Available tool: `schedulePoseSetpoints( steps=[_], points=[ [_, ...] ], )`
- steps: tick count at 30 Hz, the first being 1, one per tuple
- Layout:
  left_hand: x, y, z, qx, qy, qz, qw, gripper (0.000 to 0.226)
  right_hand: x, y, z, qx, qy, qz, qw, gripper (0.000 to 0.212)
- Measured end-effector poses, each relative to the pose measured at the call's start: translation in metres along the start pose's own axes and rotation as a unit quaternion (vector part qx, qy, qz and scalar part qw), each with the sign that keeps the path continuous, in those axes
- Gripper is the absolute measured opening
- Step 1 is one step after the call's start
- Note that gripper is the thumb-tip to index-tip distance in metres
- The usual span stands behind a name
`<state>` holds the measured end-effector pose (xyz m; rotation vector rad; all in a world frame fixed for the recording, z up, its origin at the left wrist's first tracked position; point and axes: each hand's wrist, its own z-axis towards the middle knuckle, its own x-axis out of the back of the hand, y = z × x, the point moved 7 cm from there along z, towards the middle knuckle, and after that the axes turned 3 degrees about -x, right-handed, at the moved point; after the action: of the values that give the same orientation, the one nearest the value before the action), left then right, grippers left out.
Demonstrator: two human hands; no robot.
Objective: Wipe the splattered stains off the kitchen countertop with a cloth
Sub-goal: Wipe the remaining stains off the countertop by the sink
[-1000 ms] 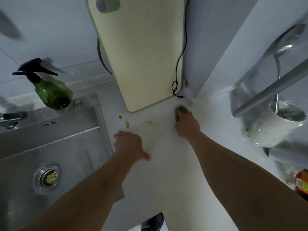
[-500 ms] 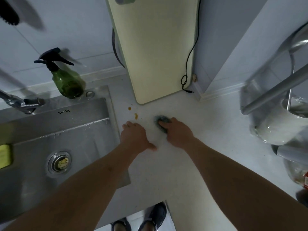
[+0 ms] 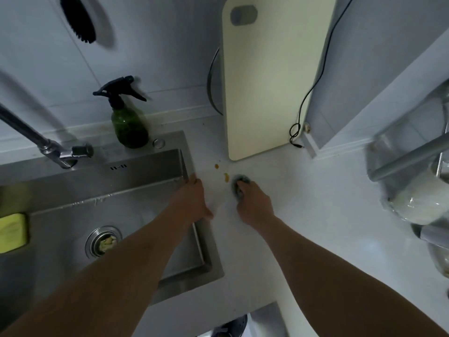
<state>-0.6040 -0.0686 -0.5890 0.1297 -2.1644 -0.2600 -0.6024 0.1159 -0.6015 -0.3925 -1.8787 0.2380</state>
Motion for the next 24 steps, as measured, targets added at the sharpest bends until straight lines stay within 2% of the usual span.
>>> schedulePoseSetpoints(
  steps=[3, 8, 11, 14, 16, 20, 24],
  points=[
    [-0.003, 0.002, 0.005, 0.003, -0.002, 0.018, 1.000, 0.122, 0.012, -0.031, 0.001, 0.021, 0.054, 0.044, 0.997, 0.052],
    [-0.011, -0.007, 0.018, 0.002, 0.019, 0.032, 0.999, 0.124, 0.020, -0.089, 0.033, 0.077, 0.068, 0.014, 0.995, 0.054],
    [-0.018, -0.012, 0.026, -0.006, 0.049, 0.055, 0.997, 0.131, 0.003, -0.107, 0.056, 0.090, 0.047, -0.027, 0.994, 0.053],
    [-0.022, -0.015, 0.029, -0.011, 0.060, 0.070, 0.996, 0.129, -0.016, -0.110, 0.066, 0.073, 0.017, -0.079, 0.994, 0.064],
    [-0.020, -0.015, 0.027, -0.011, 0.052, 0.091, 0.994, 0.128, -0.016, -0.103, 0.062, 0.052, 0.013, -0.064, 0.997, 0.067],
    [-0.015, -0.010, 0.026, -0.005, 0.027, 0.134, 0.991, 0.132, -0.009, -0.054, 0.033, 0.017, 0.024, -0.042, 0.999, 0.059],
    [-0.016, -0.005, 0.026, -0.016, 0.021, 0.134, 0.991, 0.132, 0.023, 0.047, 0.007, -0.109, 0.061, -0.058, 0.991, 0.062]
  ],
)
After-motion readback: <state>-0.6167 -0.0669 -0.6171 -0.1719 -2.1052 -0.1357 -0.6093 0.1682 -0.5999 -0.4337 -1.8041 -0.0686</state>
